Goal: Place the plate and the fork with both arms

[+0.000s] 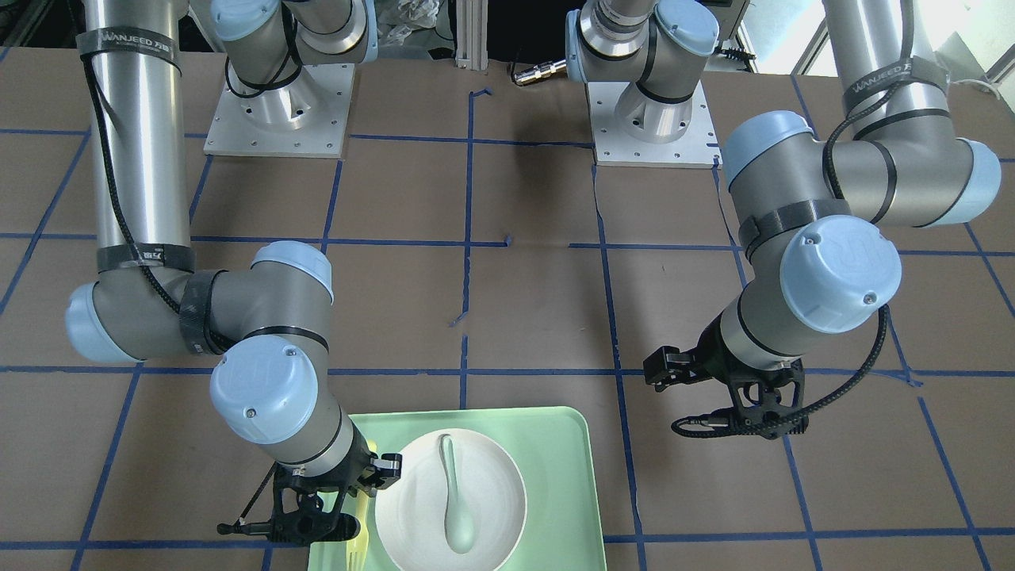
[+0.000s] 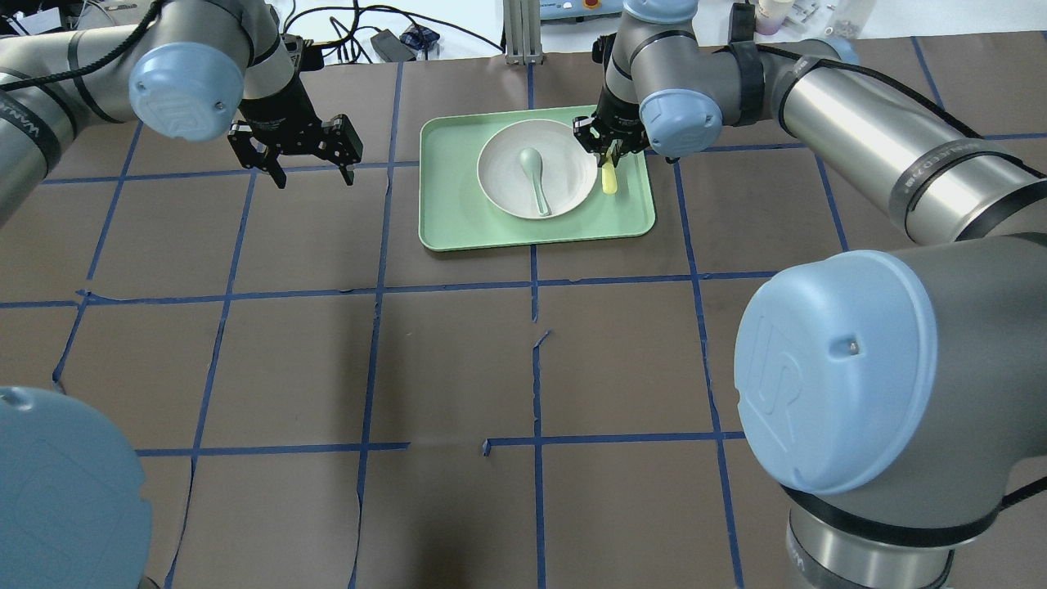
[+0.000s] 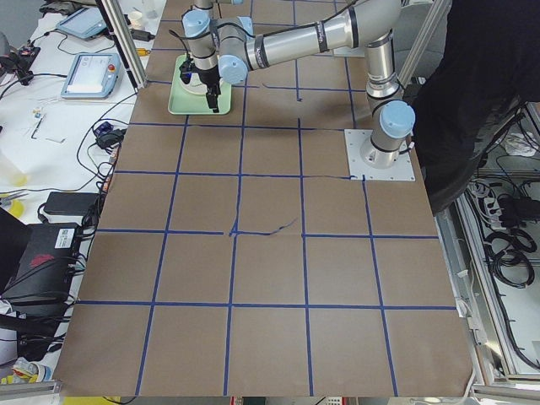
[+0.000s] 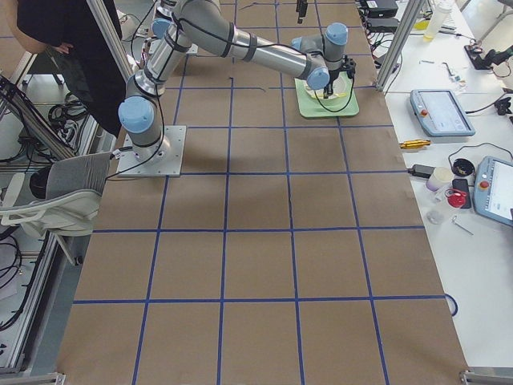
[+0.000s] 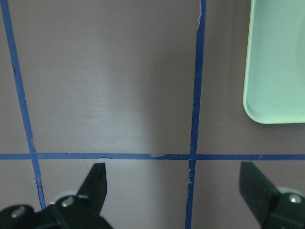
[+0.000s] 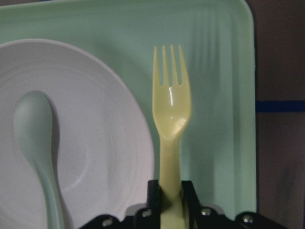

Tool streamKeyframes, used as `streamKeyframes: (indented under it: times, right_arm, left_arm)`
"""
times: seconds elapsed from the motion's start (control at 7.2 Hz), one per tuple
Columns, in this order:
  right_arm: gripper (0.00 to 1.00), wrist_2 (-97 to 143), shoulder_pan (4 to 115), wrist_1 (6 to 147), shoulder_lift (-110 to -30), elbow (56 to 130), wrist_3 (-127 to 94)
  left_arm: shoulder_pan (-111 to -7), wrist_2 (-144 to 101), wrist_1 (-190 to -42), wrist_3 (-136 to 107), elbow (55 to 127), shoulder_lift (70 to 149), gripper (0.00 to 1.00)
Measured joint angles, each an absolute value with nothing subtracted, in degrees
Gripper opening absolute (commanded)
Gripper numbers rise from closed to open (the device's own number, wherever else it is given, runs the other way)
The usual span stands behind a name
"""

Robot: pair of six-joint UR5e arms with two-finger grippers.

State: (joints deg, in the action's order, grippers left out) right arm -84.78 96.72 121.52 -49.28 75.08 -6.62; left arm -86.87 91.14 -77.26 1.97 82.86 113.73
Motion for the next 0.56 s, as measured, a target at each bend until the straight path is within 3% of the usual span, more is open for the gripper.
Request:
streamKeyframes:
  times: [0.14, 0.28, 0.56]
  right_arm:
    - [0.84, -84.8, 96.5, 121.5, -48.5, 75.4, -5.8]
    - [1.0, -85.1, 96.5, 121.6, -47.9, 75.8, -5.5]
    - [1.0, -86.6, 96.4, 121.7, -48.2, 77.2, -5.4]
  left_arm:
    - [-86.9, 91.1, -77.3, 1.9, 83.0, 113.6, 1.0]
    - [-87.0, 91.1, -77.3, 2.0, 83.2, 113.5, 1.0]
    - [-87.0, 91.1, -77.3, 2.2, 83.3, 113.3, 1.0]
